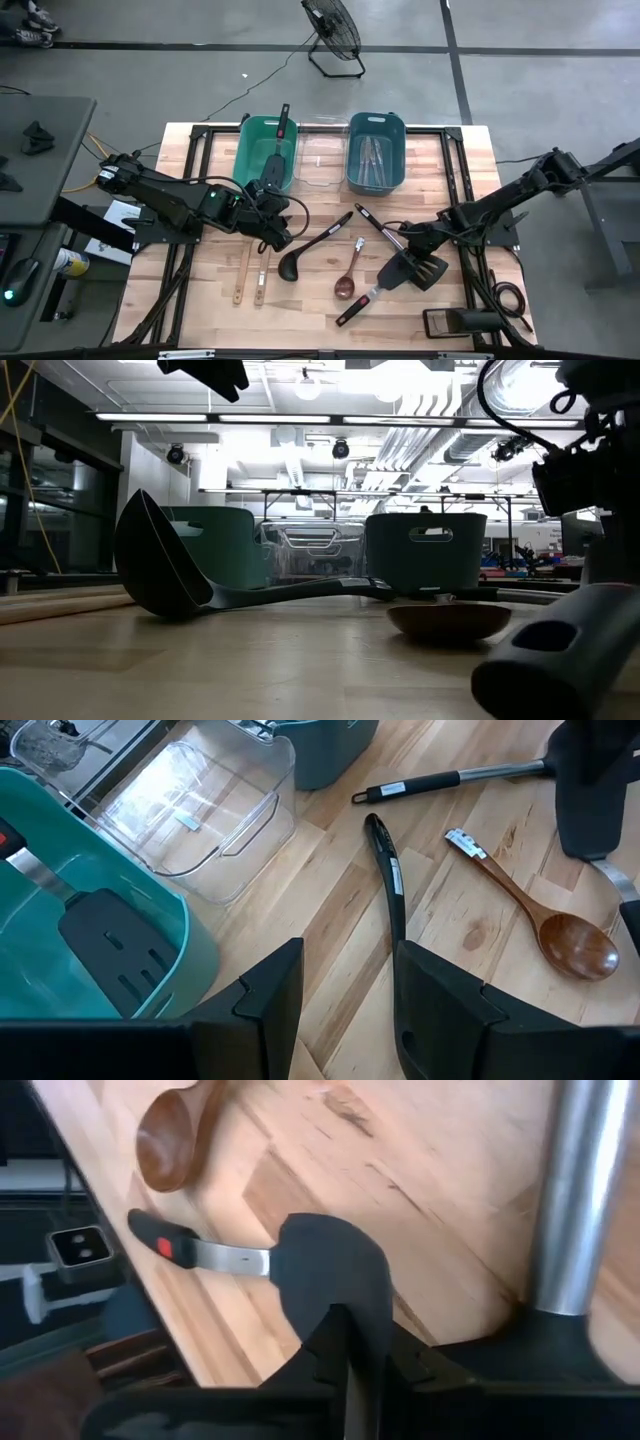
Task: Pick & Place Kitchen Items
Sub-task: Put the black spatula into the green bin
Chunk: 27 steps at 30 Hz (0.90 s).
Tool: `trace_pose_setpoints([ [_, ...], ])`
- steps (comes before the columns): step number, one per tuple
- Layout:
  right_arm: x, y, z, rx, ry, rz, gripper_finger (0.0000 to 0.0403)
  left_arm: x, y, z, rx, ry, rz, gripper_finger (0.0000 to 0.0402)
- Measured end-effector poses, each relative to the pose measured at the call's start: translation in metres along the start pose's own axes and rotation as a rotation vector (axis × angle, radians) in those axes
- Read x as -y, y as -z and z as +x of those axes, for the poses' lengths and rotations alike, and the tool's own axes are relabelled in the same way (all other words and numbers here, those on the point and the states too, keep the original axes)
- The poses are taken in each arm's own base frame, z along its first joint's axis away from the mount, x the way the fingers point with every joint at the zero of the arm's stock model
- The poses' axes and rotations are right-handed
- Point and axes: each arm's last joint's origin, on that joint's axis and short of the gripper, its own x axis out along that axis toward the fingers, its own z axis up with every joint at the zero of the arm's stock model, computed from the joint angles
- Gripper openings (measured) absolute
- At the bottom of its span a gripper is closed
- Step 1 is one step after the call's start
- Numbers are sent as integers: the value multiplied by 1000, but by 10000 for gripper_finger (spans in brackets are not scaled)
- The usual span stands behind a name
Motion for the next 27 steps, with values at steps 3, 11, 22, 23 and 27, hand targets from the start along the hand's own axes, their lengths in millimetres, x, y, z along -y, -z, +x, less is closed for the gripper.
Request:
trace_pose_setpoints([
  [3,-2,0,-2,4,-31,13,6,0,0,0,0,0,0,161],
  [11,-8,0,-13,25,-117,22,4,0,0,0,0,0,1,161],
  [22,-17,4,-37,13,-284,-8,3,0,0,0,-5,6,3,161],
  [23,-18,4,-39,13,-295,-11,3,0,0,0,-6,7,3,161],
  [27,-19,5,-46,29,-336,-20,3,0,0,0,-7,7,3,161],
])
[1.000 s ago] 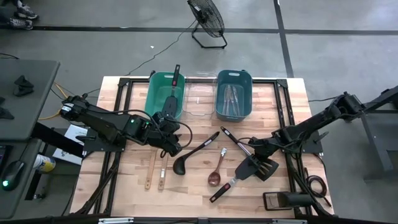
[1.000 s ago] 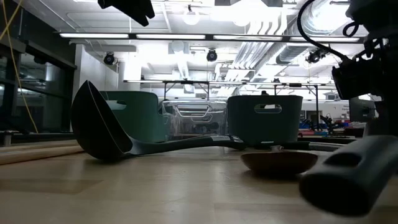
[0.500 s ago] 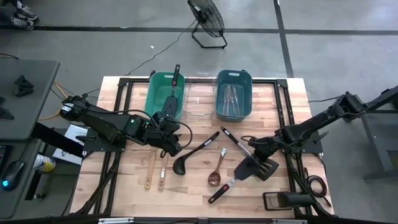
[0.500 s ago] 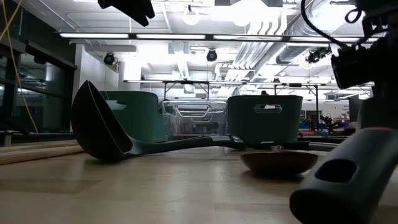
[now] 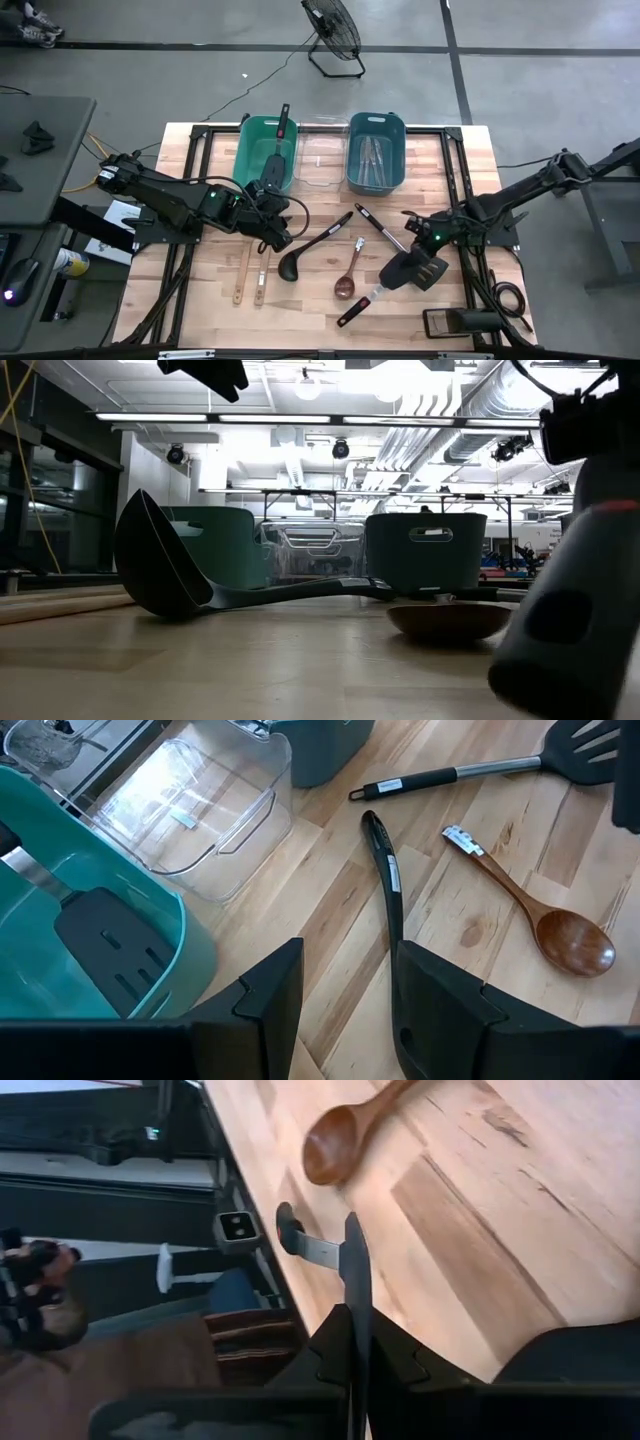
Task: Pick & Place Kitchen Items
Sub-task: Put the black spatula into the green bin
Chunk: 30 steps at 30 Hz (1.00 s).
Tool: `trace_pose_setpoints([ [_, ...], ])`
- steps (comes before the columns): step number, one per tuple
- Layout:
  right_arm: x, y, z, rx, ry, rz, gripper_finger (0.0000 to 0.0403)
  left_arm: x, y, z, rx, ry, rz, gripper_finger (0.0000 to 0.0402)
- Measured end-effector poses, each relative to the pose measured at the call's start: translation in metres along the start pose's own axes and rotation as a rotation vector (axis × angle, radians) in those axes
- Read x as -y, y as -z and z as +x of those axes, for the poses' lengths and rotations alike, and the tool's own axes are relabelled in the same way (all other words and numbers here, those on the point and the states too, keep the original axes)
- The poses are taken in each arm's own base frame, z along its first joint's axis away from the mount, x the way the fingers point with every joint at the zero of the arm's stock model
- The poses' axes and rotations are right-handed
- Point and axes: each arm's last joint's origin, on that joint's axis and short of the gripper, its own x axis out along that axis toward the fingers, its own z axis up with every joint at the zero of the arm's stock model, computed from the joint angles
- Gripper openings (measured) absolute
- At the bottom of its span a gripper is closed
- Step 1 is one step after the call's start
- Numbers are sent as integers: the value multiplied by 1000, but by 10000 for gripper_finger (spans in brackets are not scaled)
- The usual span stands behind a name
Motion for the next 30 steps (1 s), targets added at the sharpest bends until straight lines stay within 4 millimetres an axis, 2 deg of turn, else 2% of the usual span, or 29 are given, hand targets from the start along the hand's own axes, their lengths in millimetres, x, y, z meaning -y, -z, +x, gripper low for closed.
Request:
trace_pose_setpoints([
  [12,-9,-1,-13,85,-94,-26,3,0,-1,0,4,6,-5,161],
  [23,-19,-6,-26,315,-182,-64,3,3,-3,0,29,28,-22,161],
  [30,-20,-9,-32,468,-181,-46,3,6,-7,0,69,58,66,161],
])
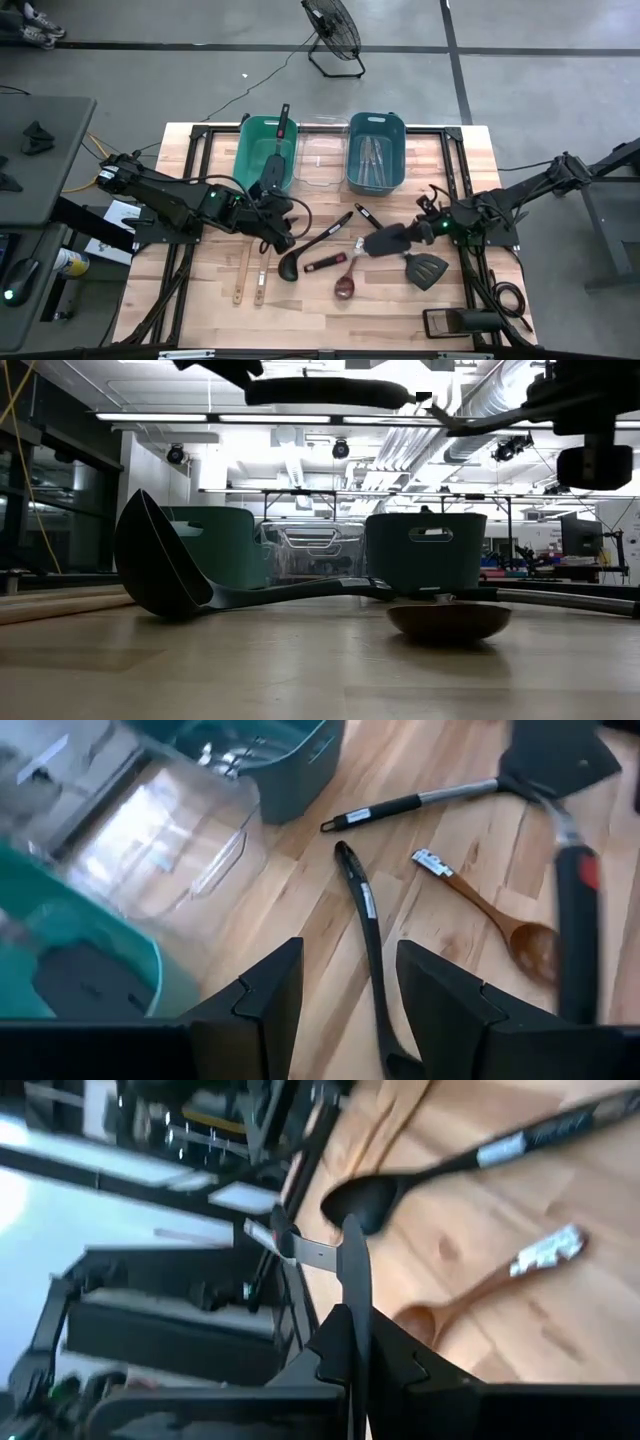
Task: Pick & Place Kitchen Items
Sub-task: Put the black spatula into the green bin
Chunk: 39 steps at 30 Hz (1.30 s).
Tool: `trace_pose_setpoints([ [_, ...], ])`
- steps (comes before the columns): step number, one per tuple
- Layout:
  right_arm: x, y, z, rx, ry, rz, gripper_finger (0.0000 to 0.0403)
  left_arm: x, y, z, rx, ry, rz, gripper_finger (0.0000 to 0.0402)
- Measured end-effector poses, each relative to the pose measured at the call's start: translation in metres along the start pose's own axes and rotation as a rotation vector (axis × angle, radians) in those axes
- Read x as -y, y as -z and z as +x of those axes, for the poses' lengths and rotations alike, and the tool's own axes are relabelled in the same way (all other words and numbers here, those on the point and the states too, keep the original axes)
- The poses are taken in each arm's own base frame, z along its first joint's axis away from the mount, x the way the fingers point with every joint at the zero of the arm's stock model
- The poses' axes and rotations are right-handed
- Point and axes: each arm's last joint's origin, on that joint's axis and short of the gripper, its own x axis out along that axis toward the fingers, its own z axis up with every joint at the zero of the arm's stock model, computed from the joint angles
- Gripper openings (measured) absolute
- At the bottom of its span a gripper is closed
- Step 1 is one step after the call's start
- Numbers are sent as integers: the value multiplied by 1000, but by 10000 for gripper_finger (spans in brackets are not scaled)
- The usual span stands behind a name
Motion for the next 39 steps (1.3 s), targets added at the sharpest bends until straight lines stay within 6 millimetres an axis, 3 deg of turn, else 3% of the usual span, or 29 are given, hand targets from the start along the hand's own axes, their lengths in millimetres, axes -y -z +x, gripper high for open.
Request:
trace_pose_setpoints([
  [7,0,-5,-1,156,28,-24,3,6,-6,2,64,34,215,174],
  [19,-4,-20,-2,421,64,-131,3,20,-9,19,107,19,423,307],
  [29,-4,-42,-2,467,37,-219,3,20,-12,42,139,-225,579,312],
  [32,-3,-45,-2,439,32,-238,3,14,-21,50,164,-252,532,312],
  [39,-1,-52,-3,421,23,-239,4,3,-21,69,80,-217,534,312],
])
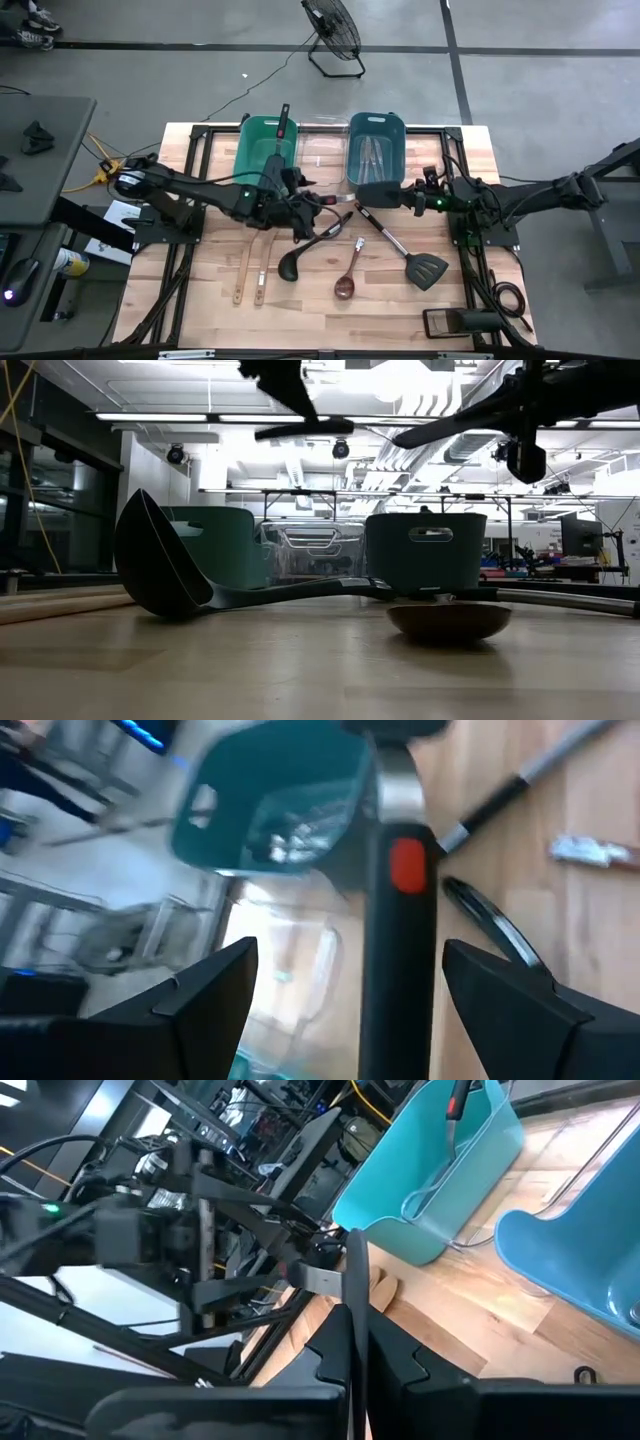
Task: Pick & Place Kitchen Items
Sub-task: Put the black spatula into the green bin
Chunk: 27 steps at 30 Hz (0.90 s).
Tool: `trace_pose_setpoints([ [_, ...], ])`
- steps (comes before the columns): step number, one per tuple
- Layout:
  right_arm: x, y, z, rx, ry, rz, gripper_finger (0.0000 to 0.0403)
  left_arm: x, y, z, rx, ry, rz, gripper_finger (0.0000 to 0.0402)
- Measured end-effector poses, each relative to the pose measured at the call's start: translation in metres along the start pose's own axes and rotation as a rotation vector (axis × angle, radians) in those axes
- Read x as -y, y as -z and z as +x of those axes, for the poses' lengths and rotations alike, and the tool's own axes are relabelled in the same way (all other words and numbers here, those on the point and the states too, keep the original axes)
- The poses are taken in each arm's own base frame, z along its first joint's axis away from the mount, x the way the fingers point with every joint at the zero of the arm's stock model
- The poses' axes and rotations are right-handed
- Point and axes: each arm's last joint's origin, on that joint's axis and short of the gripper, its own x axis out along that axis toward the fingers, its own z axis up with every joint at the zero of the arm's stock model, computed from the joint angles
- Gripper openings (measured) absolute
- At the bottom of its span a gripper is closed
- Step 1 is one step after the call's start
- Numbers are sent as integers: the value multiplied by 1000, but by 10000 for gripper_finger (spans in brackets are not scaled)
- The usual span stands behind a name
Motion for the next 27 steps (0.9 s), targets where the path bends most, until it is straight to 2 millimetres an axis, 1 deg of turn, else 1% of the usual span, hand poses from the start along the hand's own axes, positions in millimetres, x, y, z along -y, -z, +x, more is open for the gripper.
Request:
trace_pose_setpoints([
  [3,1,-2,0,10,2,2,4,0,0,4,-1,63,-11,312],
  [9,2,-4,1,27,11,5,4,4,2,5,-17,93,-5,312],
  [17,0,-5,1,29,-12,10,4,4,5,5,-52,88,-24,312],
  [20,0,-5,1,21,-17,10,4,3,5,5,-53,62,-56,309],
  [23,0,-5,1,21,-17,10,4,3,5,5,-54,56,-71,290],
  [27,0,-5,1,20,-18,10,4,3,7,5,-67,66,-66,241],
])
